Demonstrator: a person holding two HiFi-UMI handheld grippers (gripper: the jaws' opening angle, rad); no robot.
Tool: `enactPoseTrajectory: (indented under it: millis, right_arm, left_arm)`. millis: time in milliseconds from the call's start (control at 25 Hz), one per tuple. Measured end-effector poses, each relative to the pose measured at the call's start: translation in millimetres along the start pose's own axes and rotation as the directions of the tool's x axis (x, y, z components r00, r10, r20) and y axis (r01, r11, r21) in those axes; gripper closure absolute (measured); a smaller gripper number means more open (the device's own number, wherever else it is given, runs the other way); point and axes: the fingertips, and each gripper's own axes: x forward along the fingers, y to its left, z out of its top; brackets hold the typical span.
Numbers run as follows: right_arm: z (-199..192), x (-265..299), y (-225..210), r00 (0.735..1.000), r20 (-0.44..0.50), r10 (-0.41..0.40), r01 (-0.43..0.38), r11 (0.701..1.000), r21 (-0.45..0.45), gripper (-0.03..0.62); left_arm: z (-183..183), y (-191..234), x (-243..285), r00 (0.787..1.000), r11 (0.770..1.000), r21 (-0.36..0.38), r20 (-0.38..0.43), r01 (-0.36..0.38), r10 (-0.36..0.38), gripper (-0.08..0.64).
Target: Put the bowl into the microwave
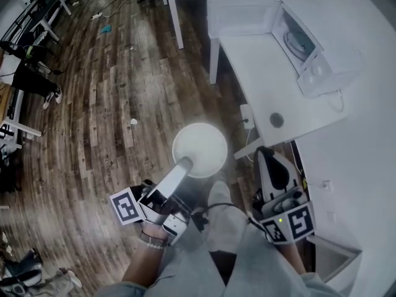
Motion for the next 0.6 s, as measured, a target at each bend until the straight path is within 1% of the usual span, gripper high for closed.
enactPoseTrajectory:
  millis: [280, 600]
  right_arm:
    - [7, 51, -45, 0.998, -0.014, 0.066, -0.066, 0.998, 0.010, 0.589]
    - [17, 99, -86, 0.990, -0.018, 0.143, -0.143, 0.990, 0.003, 0.589]
  left_arm:
    - [25, 14, 47, 0.998, 1.000, 0.018, 0.057, -0.002, 0.001, 0.305]
    - [53, 26, 95, 0.993, 0.999, 0.054, 0.117, -0.002, -0.004, 0.305]
